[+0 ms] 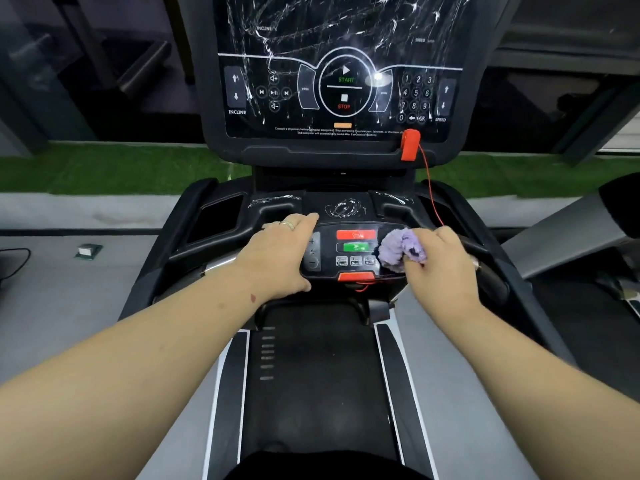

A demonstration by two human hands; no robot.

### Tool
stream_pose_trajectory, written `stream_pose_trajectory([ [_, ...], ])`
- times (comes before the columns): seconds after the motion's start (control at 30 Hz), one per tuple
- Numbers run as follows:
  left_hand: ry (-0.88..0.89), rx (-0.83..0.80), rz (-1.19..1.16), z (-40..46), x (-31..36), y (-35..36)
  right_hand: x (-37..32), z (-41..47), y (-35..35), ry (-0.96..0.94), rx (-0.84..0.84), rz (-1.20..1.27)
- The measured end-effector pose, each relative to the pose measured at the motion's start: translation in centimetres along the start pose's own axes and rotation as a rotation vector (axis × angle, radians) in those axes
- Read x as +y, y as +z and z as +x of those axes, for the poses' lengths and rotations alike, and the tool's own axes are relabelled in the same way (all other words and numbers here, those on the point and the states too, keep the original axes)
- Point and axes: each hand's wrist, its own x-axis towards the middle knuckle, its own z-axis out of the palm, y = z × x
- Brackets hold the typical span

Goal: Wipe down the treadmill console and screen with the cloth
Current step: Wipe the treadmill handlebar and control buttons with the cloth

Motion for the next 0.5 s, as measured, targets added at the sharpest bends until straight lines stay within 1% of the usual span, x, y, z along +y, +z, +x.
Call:
stream_pose_trajectory([
  [0.03, 0.009, 0.006, 0.058, 0.1, 0.5, -0.1, -0.1, -0.9, 0.4, -0.001, -0.003, 0.004],
  [0.1, 0.019, 0.029, 0.143, 0.3, 1.0, -0.1, 0.3, -2.5, 0.6, -0.044, -0.064, -0.003],
  [0.17, 0.006, 0.027, 0.154, 0.4, 1.1, -0.1, 1.2, -2.9, 0.1, -0.078, -0.109, -0.016],
  [0.27, -0.018, 0.022, 0.160, 0.4, 1.2, -0.2, 1.3, -2.4, 0.2, -0.025, -0.081, -0.021],
  [0.33, -0.021, 0.027, 0.182, 0.4, 1.4, -0.1, -0.9, -2.6, 1.2, -0.021, -0.068, 0.005],
  [0.43, -0.022, 0.018, 0.182, 0.3, 1.4, -0.2, -4.9, -2.8, 2.9, -0.164, -0.116, 0.060],
  [0.5, -0.025, 0.007, 0.157, 0.2, 1.3, -0.3, -5.2, -1.9, 2.7, -0.259, -0.163, 0.029],
])
